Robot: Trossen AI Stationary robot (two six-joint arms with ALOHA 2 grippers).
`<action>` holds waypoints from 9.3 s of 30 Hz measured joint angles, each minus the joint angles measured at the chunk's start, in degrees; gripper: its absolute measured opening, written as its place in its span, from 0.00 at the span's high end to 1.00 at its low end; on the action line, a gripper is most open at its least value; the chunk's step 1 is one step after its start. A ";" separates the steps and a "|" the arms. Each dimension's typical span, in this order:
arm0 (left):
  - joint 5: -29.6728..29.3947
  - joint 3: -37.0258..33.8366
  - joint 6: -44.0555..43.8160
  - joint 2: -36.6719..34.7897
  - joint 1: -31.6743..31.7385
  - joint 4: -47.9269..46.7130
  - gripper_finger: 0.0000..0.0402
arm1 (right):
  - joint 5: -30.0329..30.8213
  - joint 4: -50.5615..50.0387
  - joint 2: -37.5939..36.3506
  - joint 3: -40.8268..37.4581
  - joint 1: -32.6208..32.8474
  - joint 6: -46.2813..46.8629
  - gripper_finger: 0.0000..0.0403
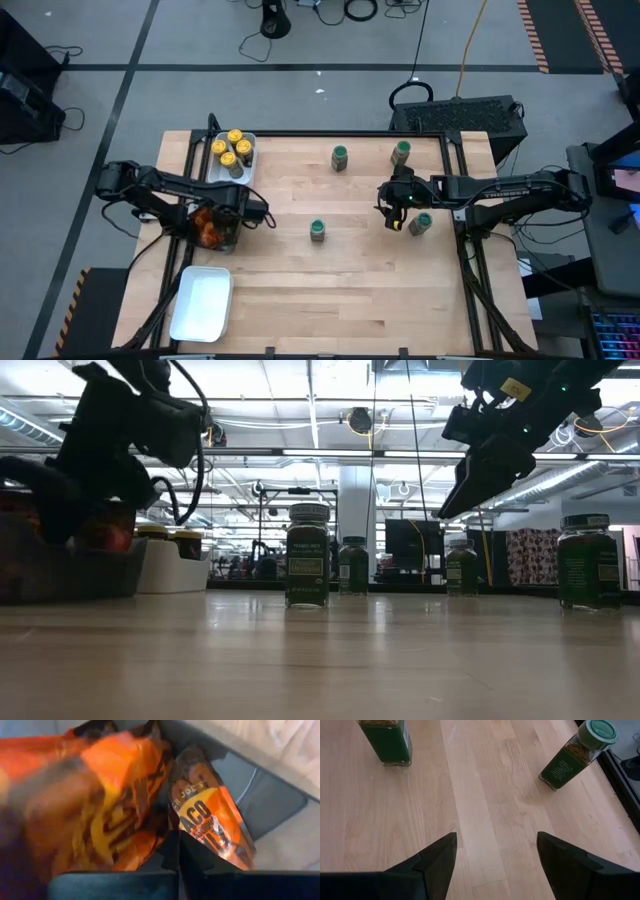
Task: Sort spices by type
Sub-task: Put the orange seasoning pack into the black bin, then put the bottom left green seasoning bottle into the bottom white bin
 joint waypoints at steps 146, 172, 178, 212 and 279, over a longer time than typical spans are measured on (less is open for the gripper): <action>4.22 8.04 -50.98 -30.88 -10.57 -12.47 0.54 | 0.00 -1.64 0.00 0.07 -0.01 -0.97 0.36; 4.07 -1.15 -47.98 -25.04 -9.84 -7.77 0.54 | 0.00 -1.63 0.00 0.07 -0.01 -1.52 0.36; 4.07 -2.24 -47.04 -24.98 -9.84 -8.45 0.54 | 0.00 -1.66 0.00 0.07 -0.02 -1.56 0.36; 0.35 -1.72 -1.99 -24.98 -9.88 -4.75 0.99 | 0.02 -1.66 0.00 0.04 -0.02 -1.60 0.36; -10.78 33.45 -11.41 -25.05 -9.88 -11.79 0.72 | 0.02 -1.68 0.00 0.04 -0.01 -2.26 0.36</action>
